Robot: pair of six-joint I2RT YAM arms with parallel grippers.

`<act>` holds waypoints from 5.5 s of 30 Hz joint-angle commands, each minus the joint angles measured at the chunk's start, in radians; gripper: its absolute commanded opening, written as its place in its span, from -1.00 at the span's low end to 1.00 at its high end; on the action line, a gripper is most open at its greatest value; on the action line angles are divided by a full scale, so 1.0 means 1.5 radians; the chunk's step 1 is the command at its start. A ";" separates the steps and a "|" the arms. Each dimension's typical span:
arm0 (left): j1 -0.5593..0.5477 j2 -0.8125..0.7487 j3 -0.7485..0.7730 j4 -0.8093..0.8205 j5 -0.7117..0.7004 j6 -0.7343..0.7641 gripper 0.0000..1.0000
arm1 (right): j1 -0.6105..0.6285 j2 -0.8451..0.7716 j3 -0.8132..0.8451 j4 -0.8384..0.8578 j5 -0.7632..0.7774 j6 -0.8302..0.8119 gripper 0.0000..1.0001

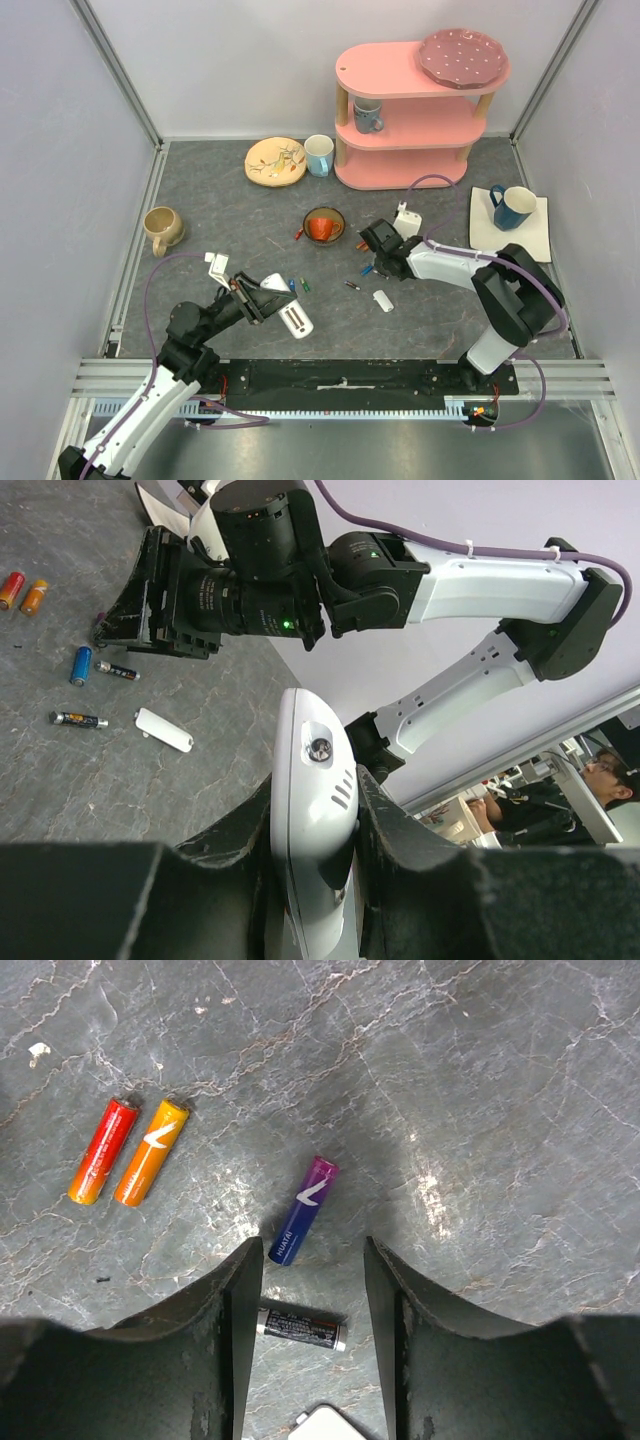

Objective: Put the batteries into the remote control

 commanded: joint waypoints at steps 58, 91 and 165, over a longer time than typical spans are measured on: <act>-0.002 0.058 -0.094 0.052 -0.002 -0.016 -0.96 | -0.060 0.001 -0.045 0.028 -0.152 -0.279 -0.31; -0.002 0.070 -0.102 0.078 -0.004 -0.025 -0.96 | -0.118 0.067 0.052 -0.116 -0.320 -0.374 -0.27; -0.100 0.555 -0.067 0.631 -0.165 -0.112 -0.96 | 0.361 -0.104 0.397 -0.394 -0.323 -0.358 -1.00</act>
